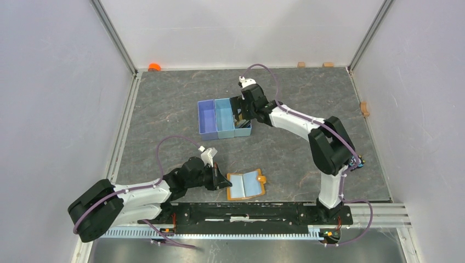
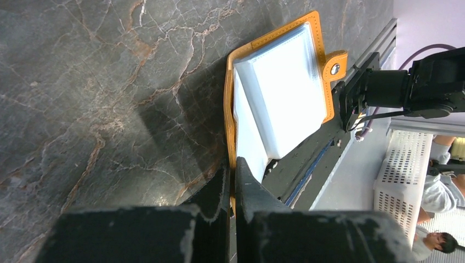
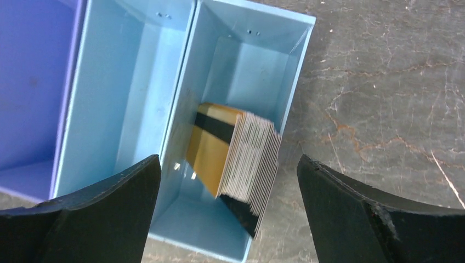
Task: Put the credit cards into the card holder
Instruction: Pick up the credit card from the storage box.
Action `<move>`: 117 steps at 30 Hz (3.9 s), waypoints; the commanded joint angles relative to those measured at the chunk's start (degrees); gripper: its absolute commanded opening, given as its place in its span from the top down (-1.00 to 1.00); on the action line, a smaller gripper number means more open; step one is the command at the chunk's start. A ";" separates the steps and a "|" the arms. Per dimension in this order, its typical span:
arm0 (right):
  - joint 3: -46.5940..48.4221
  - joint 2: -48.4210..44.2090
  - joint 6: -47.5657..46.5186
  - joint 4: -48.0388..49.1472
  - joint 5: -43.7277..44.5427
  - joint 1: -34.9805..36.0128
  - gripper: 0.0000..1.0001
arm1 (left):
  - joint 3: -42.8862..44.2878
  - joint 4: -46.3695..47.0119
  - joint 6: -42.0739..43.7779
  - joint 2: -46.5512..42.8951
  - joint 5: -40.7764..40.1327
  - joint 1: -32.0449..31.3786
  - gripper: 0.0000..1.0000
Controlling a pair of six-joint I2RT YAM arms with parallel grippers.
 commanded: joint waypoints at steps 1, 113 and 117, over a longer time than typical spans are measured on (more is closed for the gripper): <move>5.42 4.21 -1.28 -2.48 0.20 -0.97 -0.96 | 1.13 1.16 2.21 -1.19 1.32 0.28 0.96; -2.07 -1.53 -3.69 2.95 -2.22 -6.91 -0.08 | -0.19 2.29 1.28 0.71 2.66 0.46 0.96; -3.34 -2.30 -3.62 3.87 -2.16 -6.91 0.00 | -0.18 2.53 1.19 0.90 2.73 0.45 0.96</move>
